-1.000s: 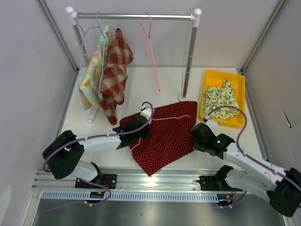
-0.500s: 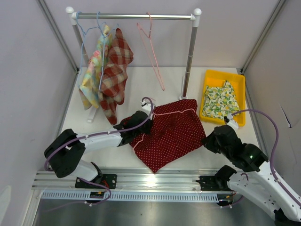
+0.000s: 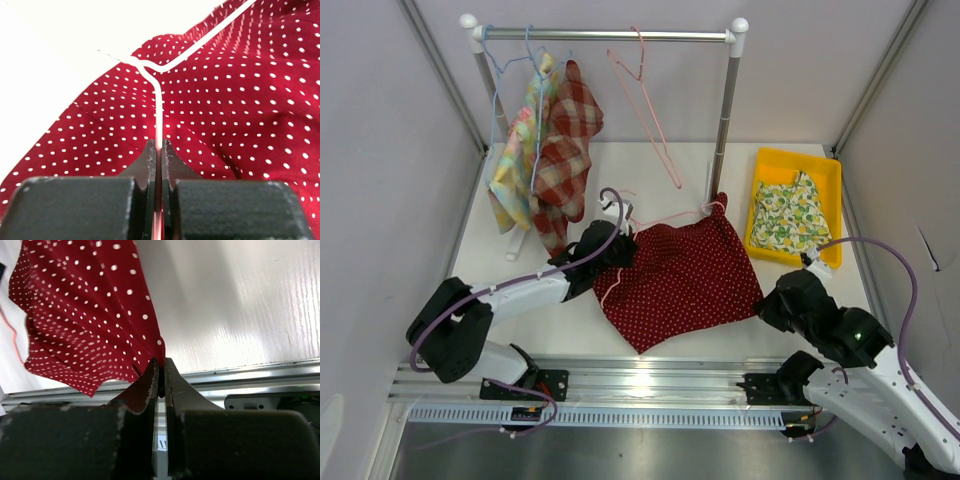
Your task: Place the skirt on the hanger
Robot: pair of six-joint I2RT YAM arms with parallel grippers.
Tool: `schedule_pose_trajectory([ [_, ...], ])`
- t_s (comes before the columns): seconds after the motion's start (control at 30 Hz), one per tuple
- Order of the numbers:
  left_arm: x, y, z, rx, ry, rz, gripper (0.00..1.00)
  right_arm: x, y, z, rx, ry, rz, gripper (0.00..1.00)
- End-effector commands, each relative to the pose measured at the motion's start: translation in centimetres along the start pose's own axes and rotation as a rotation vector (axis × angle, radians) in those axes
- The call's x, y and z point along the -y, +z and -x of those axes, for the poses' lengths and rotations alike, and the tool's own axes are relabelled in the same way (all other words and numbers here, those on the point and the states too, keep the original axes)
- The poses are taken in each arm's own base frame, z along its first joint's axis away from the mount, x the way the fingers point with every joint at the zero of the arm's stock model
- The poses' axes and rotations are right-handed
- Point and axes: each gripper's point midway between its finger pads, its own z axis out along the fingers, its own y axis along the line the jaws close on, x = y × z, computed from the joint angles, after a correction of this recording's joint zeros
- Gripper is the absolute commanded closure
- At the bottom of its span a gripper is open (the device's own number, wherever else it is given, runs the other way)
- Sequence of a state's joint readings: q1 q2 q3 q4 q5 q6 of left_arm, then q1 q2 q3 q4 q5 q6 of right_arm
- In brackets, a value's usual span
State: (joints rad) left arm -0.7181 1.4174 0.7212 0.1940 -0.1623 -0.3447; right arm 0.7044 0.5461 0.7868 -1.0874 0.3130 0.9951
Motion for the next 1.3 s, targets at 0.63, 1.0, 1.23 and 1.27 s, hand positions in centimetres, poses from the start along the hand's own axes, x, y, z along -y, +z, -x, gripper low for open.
schedule_pose_trajectory([
  [0.63,4.4,-4.3,4.1,0.153,0.016,-0.291,1.0,-5.3,4.9,-1.3,-0.04,-0.166,0.125,0.57],
  [1.0,4.9,-3.3,3.3,0.079,0.037,-0.294,1.0,-19.4,4.4,-13.1,0.139,-0.74,0.328,0.34],
  [1.23,4.5,-2.7,2.6,0.046,0.04,-0.274,1.0,-22.9,5.4,-20.0,0.099,-0.875,0.388,0.33],
  [1.27,4.5,-2.7,2.4,0.042,0.04,-0.271,1.0,-23.4,5.6,-20.9,0.097,-0.879,0.382,0.33],
])
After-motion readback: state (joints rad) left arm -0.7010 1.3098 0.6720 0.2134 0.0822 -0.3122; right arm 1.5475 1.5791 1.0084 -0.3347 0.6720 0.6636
